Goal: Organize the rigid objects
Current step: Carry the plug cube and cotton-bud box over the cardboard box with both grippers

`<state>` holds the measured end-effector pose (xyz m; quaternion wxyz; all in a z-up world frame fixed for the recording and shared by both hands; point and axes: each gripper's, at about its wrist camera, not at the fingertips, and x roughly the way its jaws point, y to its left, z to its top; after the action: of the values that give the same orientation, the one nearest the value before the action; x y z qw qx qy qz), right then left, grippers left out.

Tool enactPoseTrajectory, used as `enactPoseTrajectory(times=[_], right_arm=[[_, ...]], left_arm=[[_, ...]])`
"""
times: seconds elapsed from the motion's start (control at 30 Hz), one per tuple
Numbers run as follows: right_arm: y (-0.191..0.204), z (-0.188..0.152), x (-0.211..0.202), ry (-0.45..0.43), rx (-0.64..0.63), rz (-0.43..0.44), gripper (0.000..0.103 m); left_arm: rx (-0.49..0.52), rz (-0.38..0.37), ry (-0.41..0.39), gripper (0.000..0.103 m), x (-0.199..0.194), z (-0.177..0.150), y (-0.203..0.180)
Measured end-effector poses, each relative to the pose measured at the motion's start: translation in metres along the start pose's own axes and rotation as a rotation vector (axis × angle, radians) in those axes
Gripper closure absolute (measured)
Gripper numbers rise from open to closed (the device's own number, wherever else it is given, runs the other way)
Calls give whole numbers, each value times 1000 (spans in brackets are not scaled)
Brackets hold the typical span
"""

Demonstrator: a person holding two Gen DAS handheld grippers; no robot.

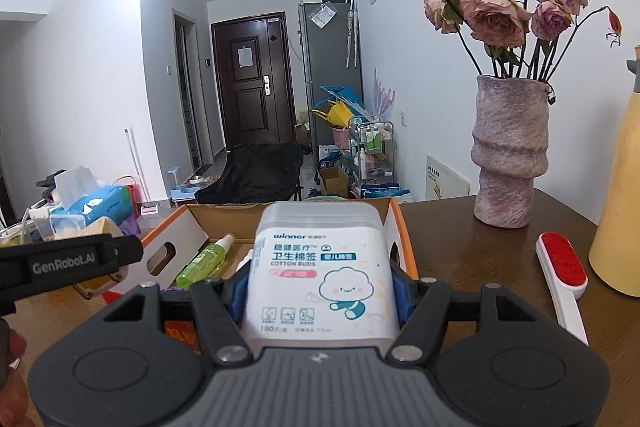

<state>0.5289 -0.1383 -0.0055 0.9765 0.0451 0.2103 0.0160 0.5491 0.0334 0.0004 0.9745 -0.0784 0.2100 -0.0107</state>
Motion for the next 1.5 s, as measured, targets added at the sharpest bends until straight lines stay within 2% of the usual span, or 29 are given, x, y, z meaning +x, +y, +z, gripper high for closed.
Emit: enactPoseTrajectory(times=[1.1, 1.5], right_arm=[[3, 24, 86, 6, -23, -23, 39], [6, 21, 120, 43, -31, -37, 39]], left_arm=[[19, 19, 28, 49, 95, 22, -11], [34, 62, 67, 49, 130, 21, -7]])
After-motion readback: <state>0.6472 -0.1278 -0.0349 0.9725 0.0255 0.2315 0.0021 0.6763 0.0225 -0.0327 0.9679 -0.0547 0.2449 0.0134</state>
